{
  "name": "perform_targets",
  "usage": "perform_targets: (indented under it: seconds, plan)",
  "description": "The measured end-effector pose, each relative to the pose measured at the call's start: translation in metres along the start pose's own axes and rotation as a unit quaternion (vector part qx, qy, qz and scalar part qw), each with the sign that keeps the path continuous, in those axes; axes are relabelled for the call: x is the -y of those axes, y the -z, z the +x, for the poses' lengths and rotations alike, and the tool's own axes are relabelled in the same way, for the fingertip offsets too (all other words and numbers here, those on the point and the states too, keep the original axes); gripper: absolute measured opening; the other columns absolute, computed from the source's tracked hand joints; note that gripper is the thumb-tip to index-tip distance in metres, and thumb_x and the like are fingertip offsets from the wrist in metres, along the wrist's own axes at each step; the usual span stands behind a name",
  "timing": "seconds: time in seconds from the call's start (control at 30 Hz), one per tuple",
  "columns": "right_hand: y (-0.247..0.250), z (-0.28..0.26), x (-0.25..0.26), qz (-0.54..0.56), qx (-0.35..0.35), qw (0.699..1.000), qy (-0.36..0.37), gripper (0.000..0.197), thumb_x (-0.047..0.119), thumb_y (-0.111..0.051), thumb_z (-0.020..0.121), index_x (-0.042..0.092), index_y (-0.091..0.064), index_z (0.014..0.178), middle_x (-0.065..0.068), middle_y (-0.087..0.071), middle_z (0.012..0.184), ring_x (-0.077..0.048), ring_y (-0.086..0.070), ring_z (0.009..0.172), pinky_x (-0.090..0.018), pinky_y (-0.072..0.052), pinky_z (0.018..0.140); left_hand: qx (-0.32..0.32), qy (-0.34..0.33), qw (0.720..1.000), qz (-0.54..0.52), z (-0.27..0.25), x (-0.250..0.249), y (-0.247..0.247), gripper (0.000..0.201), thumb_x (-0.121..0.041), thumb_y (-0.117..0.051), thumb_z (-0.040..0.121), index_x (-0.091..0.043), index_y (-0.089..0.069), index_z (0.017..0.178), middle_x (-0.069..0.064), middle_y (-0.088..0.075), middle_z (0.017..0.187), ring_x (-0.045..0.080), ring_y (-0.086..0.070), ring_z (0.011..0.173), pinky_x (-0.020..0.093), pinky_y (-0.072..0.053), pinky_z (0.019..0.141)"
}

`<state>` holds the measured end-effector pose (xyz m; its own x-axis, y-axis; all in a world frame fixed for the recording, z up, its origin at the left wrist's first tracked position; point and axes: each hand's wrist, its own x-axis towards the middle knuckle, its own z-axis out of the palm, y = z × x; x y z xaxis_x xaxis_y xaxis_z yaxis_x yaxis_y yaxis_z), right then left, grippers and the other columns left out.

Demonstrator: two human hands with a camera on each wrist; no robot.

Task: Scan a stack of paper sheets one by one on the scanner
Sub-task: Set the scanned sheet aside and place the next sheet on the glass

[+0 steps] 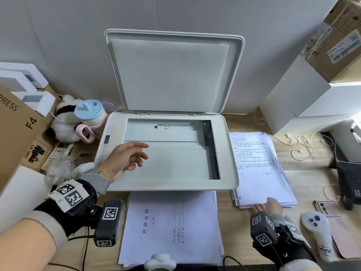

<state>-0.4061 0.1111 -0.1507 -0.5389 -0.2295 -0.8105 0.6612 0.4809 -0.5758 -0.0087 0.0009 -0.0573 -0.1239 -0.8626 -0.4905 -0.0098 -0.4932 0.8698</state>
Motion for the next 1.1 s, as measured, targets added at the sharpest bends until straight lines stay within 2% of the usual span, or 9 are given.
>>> perform_targets:
  seconds: [0.1,0.2,0.3,0.43,0.53,0.77,0.83,1.0,1.1]
  plan:
    - [0.004,-0.009,-0.01,-0.041,0.009,0.999,-0.027,0.037,0.003,-0.036,0.097,0.002,-0.04,0.135,-0.021,-0.046,0.137,-0.027,-0.055,0.122,-0.027,-0.055,0.059,0.052,0.034,0.998,0.021,-0.014,0.0,-0.001,0.022,-0.017,-0.045,0.097,-0.005,-0.062,0.088,0.01,-0.059,0.06,0.016,-0.051,0.042,0.016,-0.024,0.033]
    - [0.002,-0.02,-0.028,-0.102,0.083,0.99,-0.05,0.012,-0.002,-0.055,0.079,0.005,-0.048,0.085,-0.014,-0.054,0.086,-0.019,-0.066,0.056,-0.028,-0.05,0.056,0.141,0.087,0.985,0.049,-0.03,0.006,0.003,0.026,-0.029,-0.064,0.083,-0.004,-0.057,0.078,0.01,-0.057,0.054,0.018,-0.052,0.041,0.015,-0.025,0.032]
    - [-0.002,-0.027,-0.048,-0.185,0.123,0.974,-0.036,0.019,0.012,-0.036,0.097,0.009,-0.054,0.091,-0.006,-0.058,0.087,-0.018,-0.056,0.073,-0.027,-0.043,0.071,0.234,0.13,0.959,0.094,-0.044,0.017,0.009,0.032,-0.033,-0.073,0.067,-0.004,-0.059,0.072,0.012,-0.059,0.054,0.021,-0.058,0.045,0.016,-0.029,0.032]
    - [-0.014,-0.043,-0.066,-0.273,0.16,0.948,-0.022,0.027,0.016,-0.037,0.098,0.01,-0.059,0.083,-0.005,-0.061,0.086,-0.018,-0.056,0.075,-0.027,-0.042,0.067,0.278,0.201,0.925,0.164,-0.053,0.041,0.016,0.027,-0.025,-0.053,0.093,-0.005,-0.065,0.081,0.011,-0.067,0.067,0.019,-0.065,0.056,0.016,-0.037,0.036]
    - [-0.017,-0.049,-0.078,-0.308,0.153,0.939,-0.016,0.022,0.013,-0.04,0.096,0.01,-0.056,0.082,-0.004,-0.059,0.083,-0.017,-0.053,0.073,-0.027,-0.042,0.065,0.216,0.237,0.928,0.192,-0.058,0.067,0.023,0.027,-0.023,-0.046,0.098,-0.007,-0.066,0.09,0.007,-0.07,0.076,0.016,-0.066,0.065,0.016,-0.04,0.043]
    - [-0.021,-0.054,-0.091,-0.288,0.162,0.944,-0.014,0.021,0.011,-0.038,0.097,0.008,-0.047,0.079,-0.007,-0.05,0.082,-0.023,-0.052,0.067,-0.029,-0.042,0.063,-0.104,0.286,0.945,0.116,-0.047,0.124,0.042,0.012,-0.015,-0.048,0.095,-0.01,-0.056,0.088,0.009,-0.055,0.094,0.019,-0.052,0.078,0.029,-0.043,0.074]
    - [-0.021,-0.055,-0.094,-0.297,0.167,0.94,-0.012,0.019,0.012,-0.039,0.097,0.008,-0.048,0.08,-0.007,-0.052,0.087,-0.025,-0.056,0.071,-0.031,-0.045,0.066,-0.106,0.313,0.939,0.101,-0.046,0.133,0.042,0.008,-0.014,-0.048,0.094,-0.009,-0.053,0.094,0.009,-0.054,0.1,0.024,-0.055,0.088,0.032,-0.044,0.08]
    - [-0.021,-0.054,-0.098,-0.347,0.161,0.924,-0.014,0.017,0.015,-0.044,0.094,0.01,-0.051,0.08,-0.005,-0.056,0.083,-0.019,-0.056,0.072,-0.029,-0.041,0.067,-0.097,0.313,0.936,0.126,-0.049,0.14,0.032,0.015,-0.01,-0.053,0.093,-0.005,-0.051,0.106,0.006,-0.052,0.093,0.022,-0.053,0.077,0.028,-0.046,0.067]
    - [-0.019,-0.053,-0.099,-0.384,0.156,0.91,-0.011,0.015,0.016,-0.048,0.093,0.013,-0.054,0.079,-0.003,-0.058,0.077,-0.015,-0.052,0.07,-0.028,-0.037,0.069,-0.084,0.303,0.925,0.212,-0.049,0.142,0.036,0.006,-0.007,-0.059,0.088,-0.004,-0.054,0.091,0.01,-0.051,0.098,0.024,-0.048,0.082,0.028,-0.042,0.068]
